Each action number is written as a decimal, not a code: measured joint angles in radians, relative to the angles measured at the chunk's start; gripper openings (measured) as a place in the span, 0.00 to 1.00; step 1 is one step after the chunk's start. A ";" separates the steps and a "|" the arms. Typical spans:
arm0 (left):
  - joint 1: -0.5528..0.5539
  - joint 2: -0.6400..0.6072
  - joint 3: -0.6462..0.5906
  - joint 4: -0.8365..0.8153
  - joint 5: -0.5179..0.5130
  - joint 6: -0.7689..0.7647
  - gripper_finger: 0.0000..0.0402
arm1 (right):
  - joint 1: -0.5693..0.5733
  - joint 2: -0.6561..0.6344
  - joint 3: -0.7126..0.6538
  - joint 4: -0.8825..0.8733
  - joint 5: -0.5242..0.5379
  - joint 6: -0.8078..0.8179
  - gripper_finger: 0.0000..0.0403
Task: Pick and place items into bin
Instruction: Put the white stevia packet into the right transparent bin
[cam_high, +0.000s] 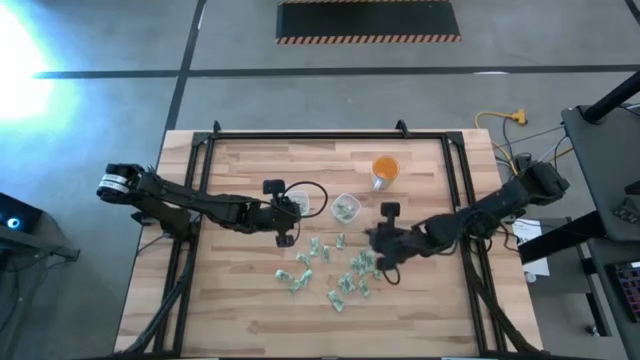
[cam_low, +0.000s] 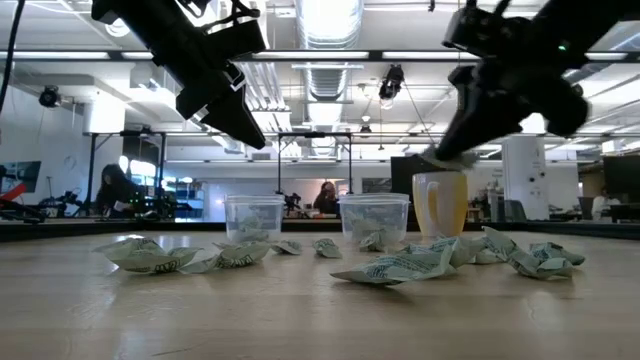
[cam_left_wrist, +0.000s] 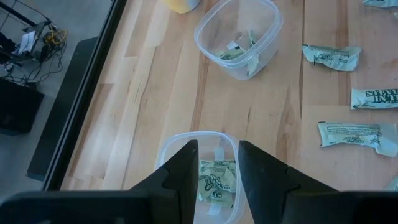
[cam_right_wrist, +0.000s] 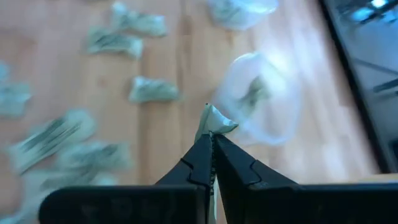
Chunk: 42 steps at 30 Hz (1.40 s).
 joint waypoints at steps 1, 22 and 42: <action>0.000 0.000 0.000 0.000 0.000 0.000 0.25 | -0.012 0.000 0.004 0.010 0.007 -0.011 0.03; 0.000 0.000 0.000 0.000 0.000 -0.003 0.25 | -0.311 0.002 0.004 0.296 -0.180 -0.207 0.03; -0.001 0.000 -0.010 -0.001 0.001 -0.026 0.25 | -0.394 0.162 0.003 0.388 -0.259 -0.231 0.03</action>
